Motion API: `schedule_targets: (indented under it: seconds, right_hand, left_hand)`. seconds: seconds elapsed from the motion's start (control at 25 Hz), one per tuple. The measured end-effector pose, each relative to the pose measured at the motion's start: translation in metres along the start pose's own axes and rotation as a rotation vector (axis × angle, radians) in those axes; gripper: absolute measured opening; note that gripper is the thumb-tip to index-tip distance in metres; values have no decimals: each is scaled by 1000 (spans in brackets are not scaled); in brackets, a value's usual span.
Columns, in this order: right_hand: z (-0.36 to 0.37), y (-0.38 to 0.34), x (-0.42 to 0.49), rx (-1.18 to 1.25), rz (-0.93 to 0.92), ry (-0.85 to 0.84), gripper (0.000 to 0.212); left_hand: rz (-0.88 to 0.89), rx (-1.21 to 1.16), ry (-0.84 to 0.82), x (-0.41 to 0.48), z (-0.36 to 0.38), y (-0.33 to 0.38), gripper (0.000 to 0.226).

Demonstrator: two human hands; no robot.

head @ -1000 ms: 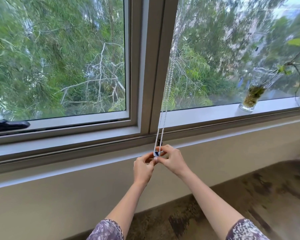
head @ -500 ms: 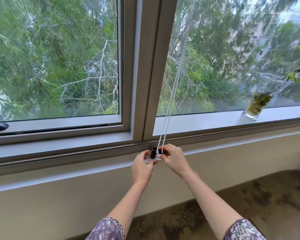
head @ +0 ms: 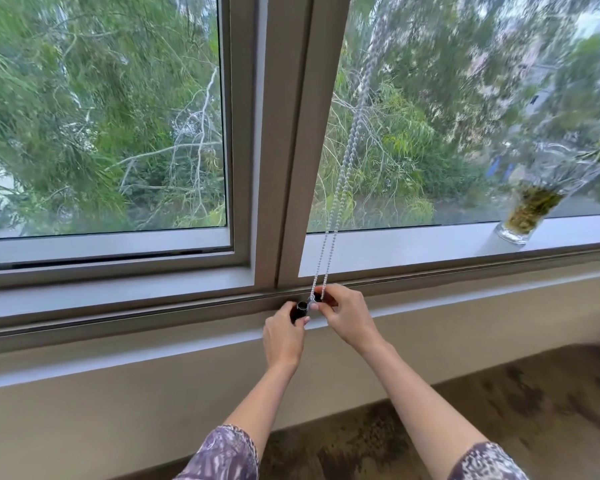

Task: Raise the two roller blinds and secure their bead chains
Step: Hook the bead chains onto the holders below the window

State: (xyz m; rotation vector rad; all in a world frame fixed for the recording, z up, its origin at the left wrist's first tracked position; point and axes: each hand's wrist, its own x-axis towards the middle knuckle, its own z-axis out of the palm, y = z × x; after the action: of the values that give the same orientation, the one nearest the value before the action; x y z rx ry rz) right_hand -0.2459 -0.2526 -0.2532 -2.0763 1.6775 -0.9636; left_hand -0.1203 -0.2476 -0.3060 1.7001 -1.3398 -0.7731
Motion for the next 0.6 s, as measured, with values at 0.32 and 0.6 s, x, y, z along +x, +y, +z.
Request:
schedule_targets:
  seconds: [0.32, 0.6]
  right_hand:
    - [9, 3, -7, 93, -49, 67, 14]
    - [23, -12, -19, 128, -77, 69, 16]
  left_hand:
    - [87, -71, 27, -2, -25, -5, 29]
    - [228, 17, -2, -6, -53, -11, 28]
